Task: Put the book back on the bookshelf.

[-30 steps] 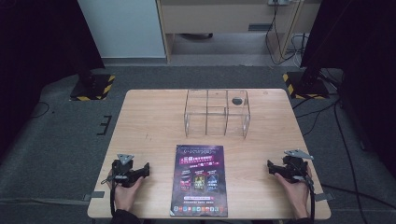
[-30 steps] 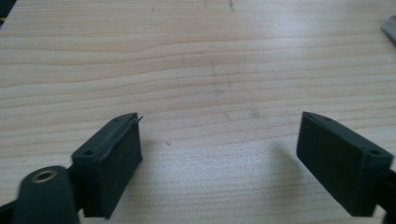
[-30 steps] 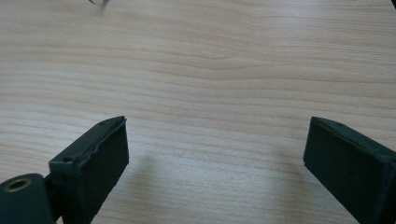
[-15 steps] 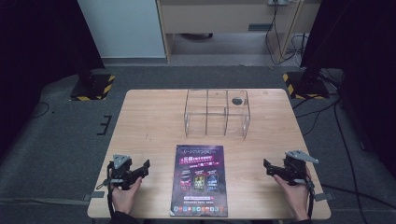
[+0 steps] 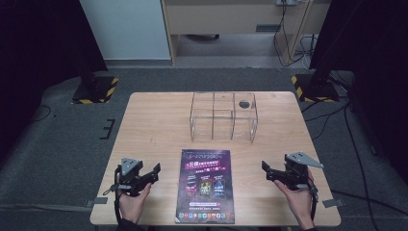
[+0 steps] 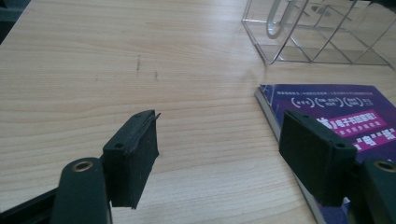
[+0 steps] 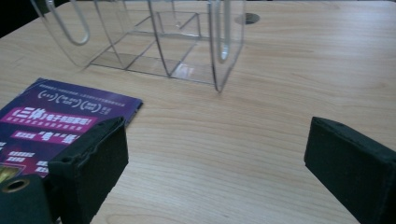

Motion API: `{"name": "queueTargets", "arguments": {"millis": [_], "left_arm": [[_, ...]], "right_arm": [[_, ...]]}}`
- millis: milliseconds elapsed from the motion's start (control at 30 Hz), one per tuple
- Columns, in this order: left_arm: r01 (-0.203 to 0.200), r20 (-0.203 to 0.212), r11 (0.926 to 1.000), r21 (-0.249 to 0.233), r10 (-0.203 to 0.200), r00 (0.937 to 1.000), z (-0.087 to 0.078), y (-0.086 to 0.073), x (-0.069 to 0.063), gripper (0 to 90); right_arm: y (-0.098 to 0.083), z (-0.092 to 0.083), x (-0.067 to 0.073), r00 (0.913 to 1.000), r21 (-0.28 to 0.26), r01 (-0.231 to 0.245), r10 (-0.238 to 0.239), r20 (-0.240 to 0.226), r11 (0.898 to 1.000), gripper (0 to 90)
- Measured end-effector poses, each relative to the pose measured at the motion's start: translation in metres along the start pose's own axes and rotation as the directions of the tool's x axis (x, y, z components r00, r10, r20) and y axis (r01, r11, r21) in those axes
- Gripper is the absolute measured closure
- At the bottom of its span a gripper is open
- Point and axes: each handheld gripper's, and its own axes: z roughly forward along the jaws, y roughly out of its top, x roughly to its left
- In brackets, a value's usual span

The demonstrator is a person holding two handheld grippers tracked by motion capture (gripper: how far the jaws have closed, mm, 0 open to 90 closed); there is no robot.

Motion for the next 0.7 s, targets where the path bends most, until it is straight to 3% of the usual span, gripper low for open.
{"name": "queueTargets", "arguments": {"millis": [167,700], "left_arm": [[-0.014,0.017,0.9999,-0.002,0.014,0.9998,0.001,0.001,-0.009,28.9],[-0.054,0.033,0.9985,-0.011,0.055,0.998,0.015,0.019,-0.029,30.4]], "right_arm": [[0.006,0.004,0.017,0.9989,0.005,0.031,-0.031,-0.034,0.999,6.8],[0.027,0.014,0.043,0.9926,-0.011,0.063,-0.064,-0.103,0.998,8.1]]}}
